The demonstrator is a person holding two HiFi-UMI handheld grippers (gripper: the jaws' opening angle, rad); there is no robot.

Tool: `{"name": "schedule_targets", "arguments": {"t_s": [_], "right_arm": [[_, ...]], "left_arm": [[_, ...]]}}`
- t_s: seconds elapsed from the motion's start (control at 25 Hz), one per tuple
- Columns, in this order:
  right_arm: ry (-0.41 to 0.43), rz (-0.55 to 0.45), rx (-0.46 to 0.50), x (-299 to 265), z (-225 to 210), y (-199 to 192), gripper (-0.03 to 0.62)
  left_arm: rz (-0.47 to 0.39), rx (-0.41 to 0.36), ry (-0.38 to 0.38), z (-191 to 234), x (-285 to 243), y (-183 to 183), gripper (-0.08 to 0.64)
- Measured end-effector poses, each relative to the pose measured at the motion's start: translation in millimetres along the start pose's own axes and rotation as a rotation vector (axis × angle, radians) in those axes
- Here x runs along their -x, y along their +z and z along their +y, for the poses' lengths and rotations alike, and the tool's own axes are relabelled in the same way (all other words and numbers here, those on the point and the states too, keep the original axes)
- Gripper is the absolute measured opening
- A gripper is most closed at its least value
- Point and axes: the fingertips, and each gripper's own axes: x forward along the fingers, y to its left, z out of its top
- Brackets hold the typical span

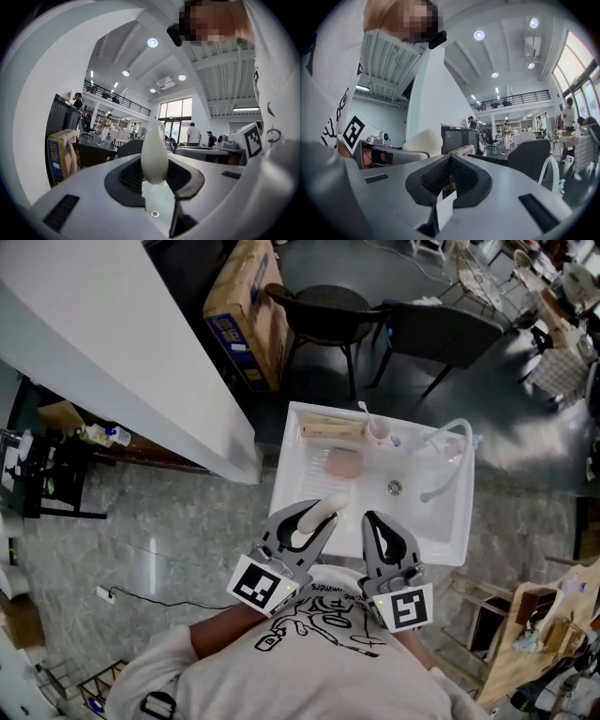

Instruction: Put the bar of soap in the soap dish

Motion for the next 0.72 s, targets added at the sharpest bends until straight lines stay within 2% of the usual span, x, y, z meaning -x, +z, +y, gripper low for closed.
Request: {"name": "schedule_targets", "arguments": {"t_s": [0.44,0.72], "right_arm": [[0.011,0.021,-0.024,-0.7,-0.1,-8.2,0.021],[0.024,0.024,-0.022,10.3,-14.9,-6.7,0.021]], "left_arm": [[0.026,-0.005,0.015,3.0,0.4,-8.8,0.104],[0.037,0.001,0.028,-12.3,-10.2,-10.9,0.104]]}}
